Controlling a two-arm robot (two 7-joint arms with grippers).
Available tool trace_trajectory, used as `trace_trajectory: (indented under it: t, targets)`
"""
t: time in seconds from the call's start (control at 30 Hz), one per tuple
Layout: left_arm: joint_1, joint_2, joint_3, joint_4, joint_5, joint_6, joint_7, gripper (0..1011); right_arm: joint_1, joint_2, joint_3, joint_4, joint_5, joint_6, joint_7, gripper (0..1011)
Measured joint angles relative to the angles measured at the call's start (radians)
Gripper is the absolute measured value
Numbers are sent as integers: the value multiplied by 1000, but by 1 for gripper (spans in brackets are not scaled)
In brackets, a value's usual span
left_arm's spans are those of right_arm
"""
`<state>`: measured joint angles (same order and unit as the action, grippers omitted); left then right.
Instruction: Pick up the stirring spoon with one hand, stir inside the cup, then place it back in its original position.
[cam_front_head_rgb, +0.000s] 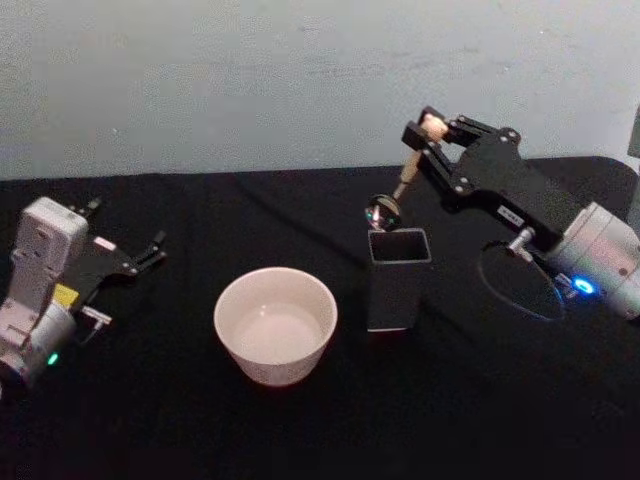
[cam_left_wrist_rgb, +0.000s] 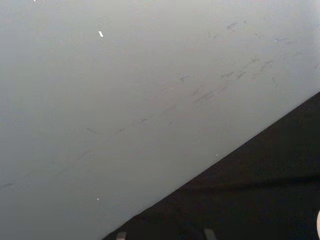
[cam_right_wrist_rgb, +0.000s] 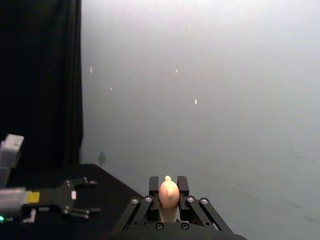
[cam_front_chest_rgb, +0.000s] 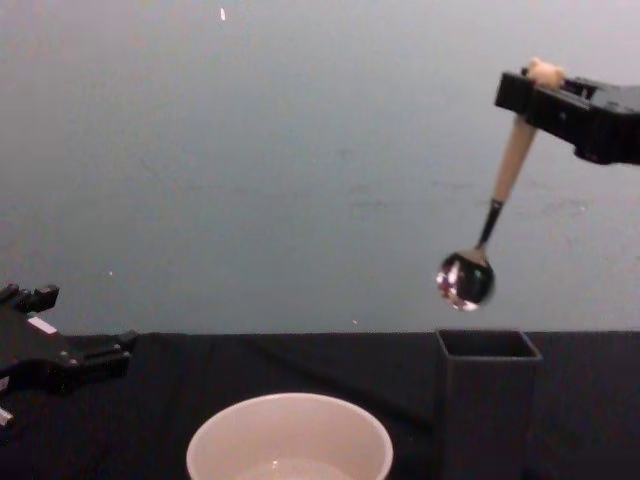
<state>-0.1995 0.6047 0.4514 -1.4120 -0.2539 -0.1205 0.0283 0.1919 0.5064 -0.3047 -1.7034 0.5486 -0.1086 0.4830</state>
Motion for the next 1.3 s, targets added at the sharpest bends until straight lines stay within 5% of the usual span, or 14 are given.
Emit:
trace_trajectory:
  t: [0.5, 1.3]
  targets:
    - [0, 0, 0, 0, 0, 0, 0, 1001, -37, 17, 12, 10, -37, 36, -20, 207]
    - [0, 0, 0, 0, 0, 0, 0, 1002, -19, -78, -30, 136, -77, 95, -74, 207]
